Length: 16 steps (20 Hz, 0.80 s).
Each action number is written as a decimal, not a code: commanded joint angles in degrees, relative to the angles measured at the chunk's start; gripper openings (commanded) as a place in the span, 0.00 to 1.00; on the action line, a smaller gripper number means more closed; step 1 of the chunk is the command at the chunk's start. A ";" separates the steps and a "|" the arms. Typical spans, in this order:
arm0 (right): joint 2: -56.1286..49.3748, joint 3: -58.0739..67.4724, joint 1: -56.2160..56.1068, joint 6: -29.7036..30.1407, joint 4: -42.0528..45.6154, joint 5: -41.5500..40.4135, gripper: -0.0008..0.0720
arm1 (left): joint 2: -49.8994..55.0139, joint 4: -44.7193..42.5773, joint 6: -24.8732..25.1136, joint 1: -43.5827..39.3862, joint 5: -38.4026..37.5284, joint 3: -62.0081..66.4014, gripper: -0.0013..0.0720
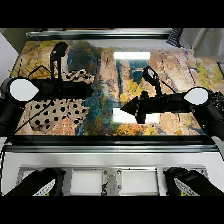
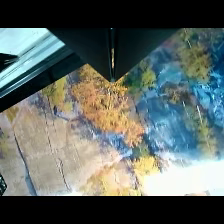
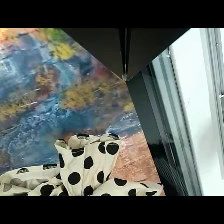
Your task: Fold the clothes and pants, and hang the long-sleeved shirts on hangers.
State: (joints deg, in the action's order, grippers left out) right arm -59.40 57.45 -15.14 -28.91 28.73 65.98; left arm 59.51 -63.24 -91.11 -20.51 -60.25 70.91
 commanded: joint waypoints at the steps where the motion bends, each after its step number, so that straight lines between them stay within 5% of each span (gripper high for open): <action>1: -0.04 -0.02 -0.04 -0.02 -0.02 0.02 0.03 | -0.02 -6.38 3.56 0.09 5.03 0.26 0.42; 2: -0.02 -0.02 -0.04 -0.02 -0.02 0.02 0.03 | -0.02 -12.31 3.58 0.09 7.06 0.24 0.90; 3: -0.04 -0.02 -0.04 -0.02 0.00 0.02 0.03 | 0.22 -17.62 2.43 0.22 8.37 0.22 0.96; 6: -0.04 -0.02 -0.04 -0.02 -0.02 0.02 0.03 | 5.29 -34.07 -4.57 5.07 7.65 0.20 0.96; 16: -0.04 -0.02 -0.04 -0.02 -0.02 0.02 0.03 | 32.11 -34.14 -4.96 19.74 9.29 0.22 0.96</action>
State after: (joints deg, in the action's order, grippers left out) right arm -59.40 57.45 -15.14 -28.91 28.73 66.00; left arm 85.38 -96.53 -95.79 -3.16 -51.51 71.09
